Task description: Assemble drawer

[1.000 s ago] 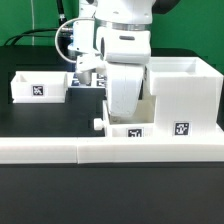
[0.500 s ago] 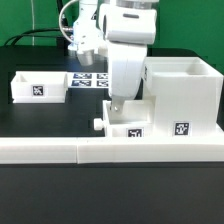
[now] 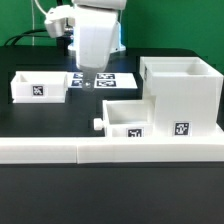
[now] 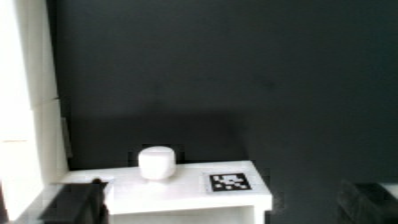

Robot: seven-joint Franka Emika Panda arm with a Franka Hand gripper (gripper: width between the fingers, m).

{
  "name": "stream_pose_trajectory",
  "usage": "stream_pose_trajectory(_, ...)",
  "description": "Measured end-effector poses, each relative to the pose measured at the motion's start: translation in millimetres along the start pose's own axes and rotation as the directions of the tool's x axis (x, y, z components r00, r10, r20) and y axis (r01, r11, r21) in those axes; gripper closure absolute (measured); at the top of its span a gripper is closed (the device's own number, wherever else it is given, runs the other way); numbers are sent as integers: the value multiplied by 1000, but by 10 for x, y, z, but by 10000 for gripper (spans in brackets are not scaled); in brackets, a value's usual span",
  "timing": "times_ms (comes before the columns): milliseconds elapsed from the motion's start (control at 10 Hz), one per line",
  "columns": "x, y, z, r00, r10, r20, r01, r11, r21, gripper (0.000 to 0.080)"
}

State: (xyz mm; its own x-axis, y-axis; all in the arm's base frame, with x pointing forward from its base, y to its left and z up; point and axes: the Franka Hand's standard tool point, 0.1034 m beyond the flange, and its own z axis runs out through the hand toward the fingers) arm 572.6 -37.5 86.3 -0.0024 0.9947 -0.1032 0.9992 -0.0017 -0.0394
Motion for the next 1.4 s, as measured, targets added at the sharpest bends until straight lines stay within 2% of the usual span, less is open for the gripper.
stream_pose_trajectory(100,-5,-3,6,1000,-5,-2,5,1000,1,150)
stream_pose_trajectory(200,-98,-16,78,997,-63,-36,63,998,-14,150)
stream_pose_trajectory(300,-267,-134,296,993,-73,-96,72,997,-11,150)
stream_pose_trajectory(400,-333,-203,418,991,-71,-116,72,997,7,150)
stream_pose_trajectory(700,-375,-300,646,976,-93,-199,100,995,25,150)
stream_pose_trajectory(1000,-188,-294,729,975,-61,-214,72,996,44,150)
stream_pose_trajectory(1400,60,-62,667,973,7,-231,3,999,46,150)
